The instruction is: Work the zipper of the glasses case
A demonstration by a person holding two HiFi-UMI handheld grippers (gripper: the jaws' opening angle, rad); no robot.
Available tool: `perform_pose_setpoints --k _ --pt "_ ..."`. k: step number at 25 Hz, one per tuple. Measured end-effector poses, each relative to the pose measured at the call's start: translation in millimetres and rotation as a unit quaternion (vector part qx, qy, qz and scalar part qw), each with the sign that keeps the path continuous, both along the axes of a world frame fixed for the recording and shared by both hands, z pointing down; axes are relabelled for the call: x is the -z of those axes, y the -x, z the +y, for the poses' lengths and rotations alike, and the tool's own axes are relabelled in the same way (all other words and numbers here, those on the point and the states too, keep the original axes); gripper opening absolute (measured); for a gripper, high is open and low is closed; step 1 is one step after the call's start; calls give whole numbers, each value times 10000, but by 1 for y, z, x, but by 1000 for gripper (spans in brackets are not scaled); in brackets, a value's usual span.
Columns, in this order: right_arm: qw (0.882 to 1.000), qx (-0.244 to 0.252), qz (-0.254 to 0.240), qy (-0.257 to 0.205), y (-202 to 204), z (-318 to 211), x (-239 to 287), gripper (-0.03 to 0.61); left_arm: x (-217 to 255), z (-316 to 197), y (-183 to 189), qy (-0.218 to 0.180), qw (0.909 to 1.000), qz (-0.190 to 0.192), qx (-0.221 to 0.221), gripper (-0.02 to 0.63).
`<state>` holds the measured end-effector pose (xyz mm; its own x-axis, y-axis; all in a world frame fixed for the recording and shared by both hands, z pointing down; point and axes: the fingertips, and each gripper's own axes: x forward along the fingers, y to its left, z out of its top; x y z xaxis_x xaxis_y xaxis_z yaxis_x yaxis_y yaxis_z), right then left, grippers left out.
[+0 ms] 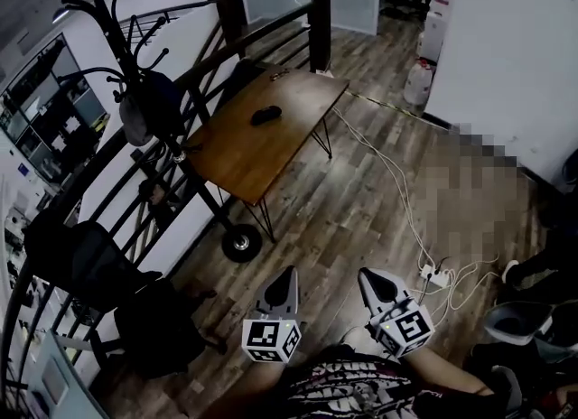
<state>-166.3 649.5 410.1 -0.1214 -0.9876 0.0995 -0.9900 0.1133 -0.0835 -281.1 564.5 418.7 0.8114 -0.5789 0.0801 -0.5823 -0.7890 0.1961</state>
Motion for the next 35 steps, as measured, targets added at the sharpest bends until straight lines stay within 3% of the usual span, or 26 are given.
perform_pose_setpoints --k 6,12,20,29,35 --pt "9993 279 123 -198 -73 -20 9 -9 14 -5 -62 -267 9991 1 322 8" --pt "9991 186 155 -338 -121 -32 15 -8 20 -16 -88 -387 9979 -117 498 8" --pt "9999 7 55 -137 -154 -52 -3 -9 10 -36 -127 -342 9989 -224 224 8" --pt "9989 -412 192 99 -198 -131 -13 -9 -6 -132 -176 -142 9998 -75 -116 8" --pt "9984 -436 365 32 -204 -219 10 -9 19 -224 -193 -337 9991 108 -222 8"
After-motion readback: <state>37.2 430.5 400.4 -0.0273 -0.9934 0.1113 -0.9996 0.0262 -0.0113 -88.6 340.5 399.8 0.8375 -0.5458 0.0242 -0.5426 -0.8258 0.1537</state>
